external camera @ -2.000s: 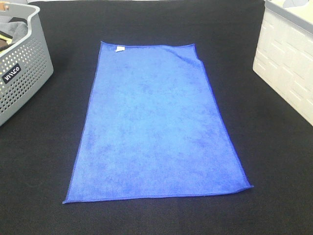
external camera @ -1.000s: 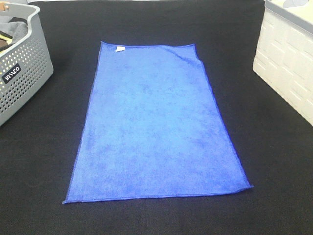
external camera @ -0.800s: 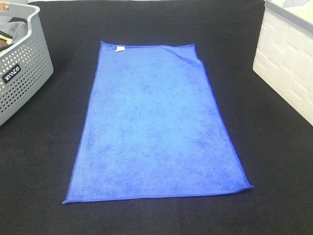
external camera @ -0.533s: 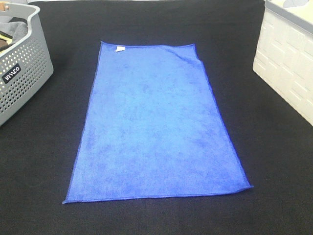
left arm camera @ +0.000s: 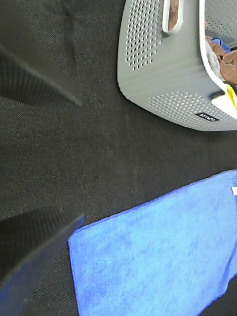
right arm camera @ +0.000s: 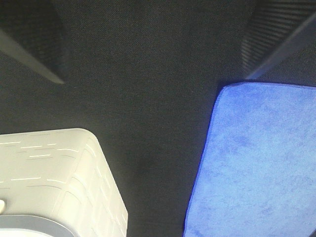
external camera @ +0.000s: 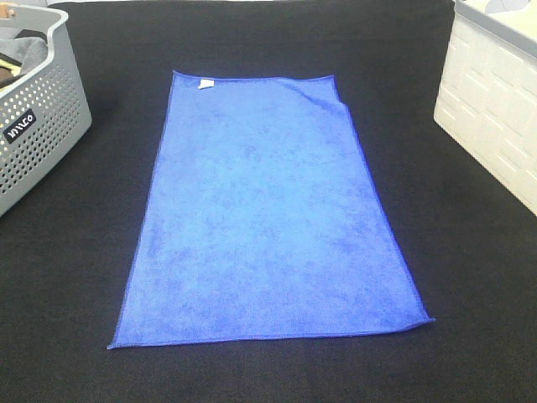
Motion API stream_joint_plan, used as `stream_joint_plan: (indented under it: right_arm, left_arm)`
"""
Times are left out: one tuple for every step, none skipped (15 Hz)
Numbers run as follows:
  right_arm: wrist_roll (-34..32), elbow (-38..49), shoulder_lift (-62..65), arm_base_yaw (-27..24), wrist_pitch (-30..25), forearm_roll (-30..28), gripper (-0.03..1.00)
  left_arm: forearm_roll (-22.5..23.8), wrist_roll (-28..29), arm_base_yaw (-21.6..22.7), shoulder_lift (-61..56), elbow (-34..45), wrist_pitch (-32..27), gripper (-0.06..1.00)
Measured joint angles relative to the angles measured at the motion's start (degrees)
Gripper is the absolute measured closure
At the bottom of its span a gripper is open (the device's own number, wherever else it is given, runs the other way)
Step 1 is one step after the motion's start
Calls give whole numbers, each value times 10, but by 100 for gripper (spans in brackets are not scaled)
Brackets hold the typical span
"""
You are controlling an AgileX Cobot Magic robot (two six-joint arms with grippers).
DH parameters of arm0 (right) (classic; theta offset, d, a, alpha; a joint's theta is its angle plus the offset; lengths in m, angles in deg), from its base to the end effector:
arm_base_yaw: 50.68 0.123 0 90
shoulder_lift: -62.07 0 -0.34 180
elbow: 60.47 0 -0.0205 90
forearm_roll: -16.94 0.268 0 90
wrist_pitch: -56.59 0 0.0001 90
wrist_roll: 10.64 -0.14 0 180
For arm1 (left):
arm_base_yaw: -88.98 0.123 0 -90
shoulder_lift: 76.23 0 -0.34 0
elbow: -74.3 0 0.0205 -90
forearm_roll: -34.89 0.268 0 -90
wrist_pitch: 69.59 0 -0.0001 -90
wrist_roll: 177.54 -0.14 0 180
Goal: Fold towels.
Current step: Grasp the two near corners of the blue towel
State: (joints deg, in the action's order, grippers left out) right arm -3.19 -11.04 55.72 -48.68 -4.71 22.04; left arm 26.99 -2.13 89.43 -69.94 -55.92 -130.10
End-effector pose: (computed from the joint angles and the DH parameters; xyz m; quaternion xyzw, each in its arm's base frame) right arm -0.0039 0.0108 0.2649 -0.0723 0.8491 0.0196 0.5229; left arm -0.0024 -0.0168 0.2651 0.0333 0.8480 -0.0457 0.5269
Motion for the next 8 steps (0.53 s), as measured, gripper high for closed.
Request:
stream_joint_plan:
  right_arm:
    - [0, 0, 0, 0, 0, 0, 9]
    - [0, 0, 0, 0, 0, 0, 9]
    - [0, 0, 0, 0, 0, 0, 9]
    - [0, 0, 0, 0, 0, 0, 9]
    - [0, 0, 0, 0, 0, 0, 9]
    - [0, 0, 0, 0, 0, 0, 9]
    - [0, 0, 0, 0, 0, 0, 9]
    - [0, 0, 0, 0, 0, 0, 9]
  left_arm:
    - [0, 0, 0, 0, 0, 0, 37]
    - [0, 0, 0, 0, 0, 0, 37]
    - [-1, 0, 0, 0, 0, 0, 37]
    - [-6, 0, 0, 0, 0, 0, 37]
    - [-7, 0, 0, 0, 0, 0, 37]
    - [-7, 0, 0, 0, 0, 0, 37]
    - [-7, 0, 0, 0, 0, 0, 37]
    - [-8, 0, 0, 0, 0, 0, 37]
